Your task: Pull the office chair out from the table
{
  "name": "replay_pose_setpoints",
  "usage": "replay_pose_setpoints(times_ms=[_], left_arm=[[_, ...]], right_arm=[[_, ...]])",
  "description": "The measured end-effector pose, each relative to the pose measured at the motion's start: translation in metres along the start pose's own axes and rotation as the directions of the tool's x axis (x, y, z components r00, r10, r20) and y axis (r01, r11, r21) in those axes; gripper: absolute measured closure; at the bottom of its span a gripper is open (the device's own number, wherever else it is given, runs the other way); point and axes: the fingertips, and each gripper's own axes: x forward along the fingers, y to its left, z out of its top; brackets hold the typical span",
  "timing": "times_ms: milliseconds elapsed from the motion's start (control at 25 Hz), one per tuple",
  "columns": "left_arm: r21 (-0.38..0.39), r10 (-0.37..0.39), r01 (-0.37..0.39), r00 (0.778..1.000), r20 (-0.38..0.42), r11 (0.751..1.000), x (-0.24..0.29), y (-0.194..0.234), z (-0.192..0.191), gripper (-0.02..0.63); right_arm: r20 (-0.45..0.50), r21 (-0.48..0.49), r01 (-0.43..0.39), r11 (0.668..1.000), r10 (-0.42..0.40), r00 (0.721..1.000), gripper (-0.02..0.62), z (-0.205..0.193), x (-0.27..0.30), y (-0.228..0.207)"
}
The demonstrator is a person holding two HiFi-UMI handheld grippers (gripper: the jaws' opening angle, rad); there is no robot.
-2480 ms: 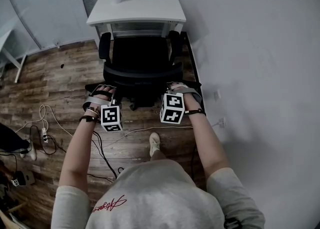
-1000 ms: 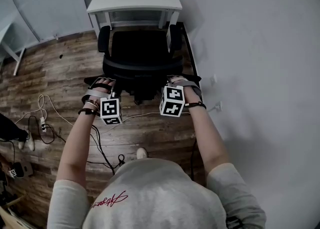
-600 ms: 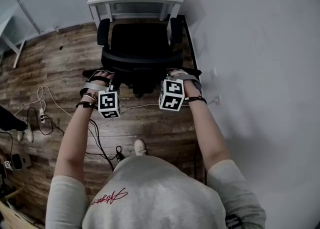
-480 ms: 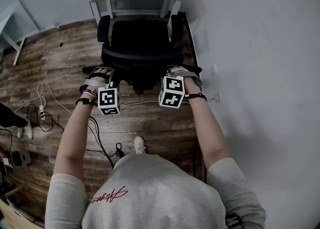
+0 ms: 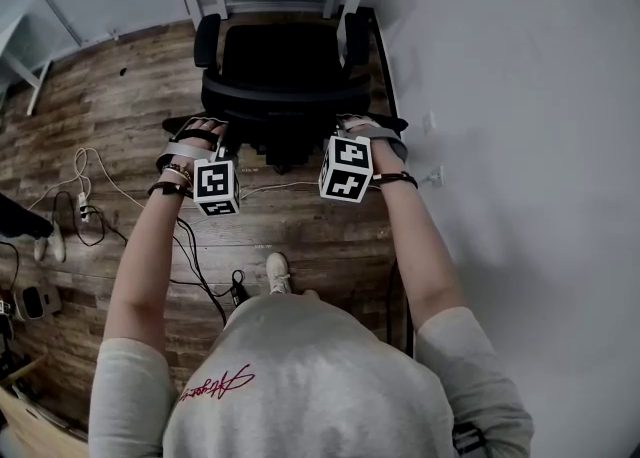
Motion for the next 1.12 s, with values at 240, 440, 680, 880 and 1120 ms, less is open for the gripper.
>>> replay_pose_setpoints(times_ms=[240,440,680,880,1120], left_arm=[[-0.005,-0.01,0.01,1.0,0.002,1.0,-0.009,-0.008,0.002,0.522],[-0.004,-0.008,0.008,1.0,0.001,1.0,-0.018,-0.016,0.003,0.522],[-0.001,0.007,-0.007,1.0,-0.003,1.0,-0.026,-0.024,0.008,0.522],[-0.008,-0.001,0.001,1.0,-0.004,1.0,-0.034,-0.03,0.011,0.522],[-0.007,0.002,-0.002,1.0,-0.008,1.0,-0.039,-0.035,0.017,0.522]], right_arm=[[-0.001,-0.003,0.001,1.0,-0.001,1.0,0.488,0.003,-0.006,0.008],[0.003,-0.001,-0.005,1.0,0.005,1.0,0.488,0.006,-0.011,0.019],[0.005,-0.008,0.005,1.0,-0.005,1.0,0.488,0.006,-0.017,0.03],[0.004,-0.009,-0.004,1.0,0.004,1.0,0.488,0.007,-0.023,0.038],[0.009,-0.013,-0.011,1.0,0.011,1.0,0.488,0.004,-0.026,0.045]])
